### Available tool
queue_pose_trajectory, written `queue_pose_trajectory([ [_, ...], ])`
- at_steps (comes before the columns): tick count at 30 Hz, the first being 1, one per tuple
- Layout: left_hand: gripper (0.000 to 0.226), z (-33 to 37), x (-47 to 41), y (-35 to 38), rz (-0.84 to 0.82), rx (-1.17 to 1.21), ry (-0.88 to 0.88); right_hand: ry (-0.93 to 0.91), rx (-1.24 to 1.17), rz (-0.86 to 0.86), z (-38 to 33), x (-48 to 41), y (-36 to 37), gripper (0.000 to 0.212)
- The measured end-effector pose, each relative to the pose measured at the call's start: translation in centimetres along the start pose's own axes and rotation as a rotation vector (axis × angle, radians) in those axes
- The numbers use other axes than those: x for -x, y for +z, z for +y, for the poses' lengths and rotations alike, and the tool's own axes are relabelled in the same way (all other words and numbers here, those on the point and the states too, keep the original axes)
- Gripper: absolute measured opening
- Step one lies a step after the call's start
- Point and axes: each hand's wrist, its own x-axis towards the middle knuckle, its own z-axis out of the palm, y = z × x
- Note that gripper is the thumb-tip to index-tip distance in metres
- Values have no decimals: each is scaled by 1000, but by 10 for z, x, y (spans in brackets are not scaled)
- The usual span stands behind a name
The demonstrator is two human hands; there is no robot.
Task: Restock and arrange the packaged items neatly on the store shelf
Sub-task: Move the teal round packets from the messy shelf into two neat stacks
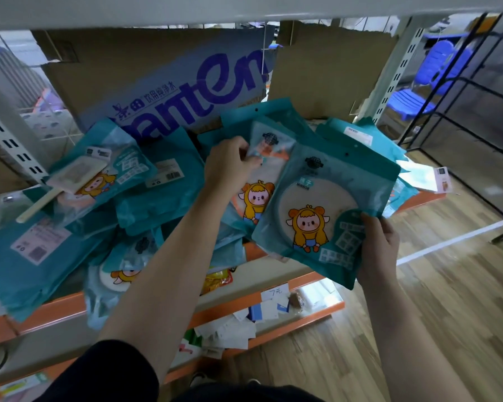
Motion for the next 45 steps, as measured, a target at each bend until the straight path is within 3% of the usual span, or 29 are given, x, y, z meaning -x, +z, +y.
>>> queue_pose_trajectory([
  [8, 12, -26, 21, -57, 160, 188, 20, -54, -5, -168, -11, 5, 34, 12],
  [12, 33, -64, 54, -105, 320, 282, -121, -67, 2, -330, -9, 19, 75, 13],
  [15, 28, -92, 87, -151, 386, 490, -296, -73, 43, -459, -8, 36, 111, 14],
  [19, 29, -136, 136, -207, 510, 592, -434, -77, 96, -589, -2, 74, 167, 17],
  [22, 13, -176, 175, -243, 592, 577, -461, -83, 130, -639, 11, 113, 210, 18],
  [33, 12, -310, 296, -385, 687, 350, -528, -30, 172, -745, 78, 287, 322, 20],
  [40, 23, -385, 317, -440, 748, 498, -615, -2, 183, -800, 106, 353, 383, 16],
  [45, 13, -430, 303, -466, 762, 550, -612, -7, 162, -809, 125, 367, 432, 18],
])
